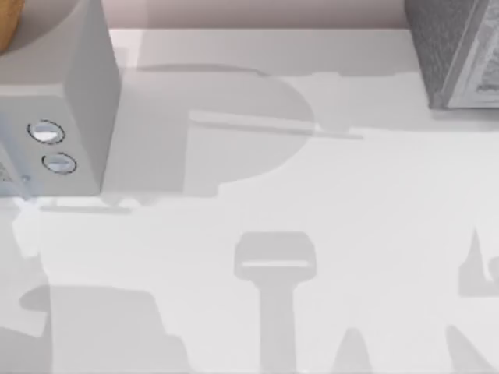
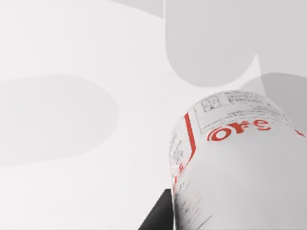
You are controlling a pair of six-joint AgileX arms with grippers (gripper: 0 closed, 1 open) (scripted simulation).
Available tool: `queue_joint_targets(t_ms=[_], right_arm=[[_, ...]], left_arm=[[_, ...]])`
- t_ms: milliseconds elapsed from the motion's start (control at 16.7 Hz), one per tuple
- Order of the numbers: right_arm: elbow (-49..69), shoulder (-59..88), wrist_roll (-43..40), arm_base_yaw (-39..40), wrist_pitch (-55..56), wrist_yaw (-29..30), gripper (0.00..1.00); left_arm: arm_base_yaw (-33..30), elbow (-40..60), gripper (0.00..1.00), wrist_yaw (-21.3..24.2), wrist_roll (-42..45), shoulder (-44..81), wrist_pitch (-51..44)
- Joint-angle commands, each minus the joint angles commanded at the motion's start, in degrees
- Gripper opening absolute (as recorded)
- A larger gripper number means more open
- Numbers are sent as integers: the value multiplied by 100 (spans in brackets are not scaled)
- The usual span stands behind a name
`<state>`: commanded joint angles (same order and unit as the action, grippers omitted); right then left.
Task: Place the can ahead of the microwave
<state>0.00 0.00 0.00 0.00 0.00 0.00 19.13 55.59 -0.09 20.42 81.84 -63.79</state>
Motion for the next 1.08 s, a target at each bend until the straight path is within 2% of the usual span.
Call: queue_joint_targets(t_ms=[600,1080], right_arm=[[0,0,0,0,0,0,100],[0,0,0,0,0,0,100]], left_arm=[[24,-158,0,16,-2,36,207],[24,-158,60,16,-2,36,207]])
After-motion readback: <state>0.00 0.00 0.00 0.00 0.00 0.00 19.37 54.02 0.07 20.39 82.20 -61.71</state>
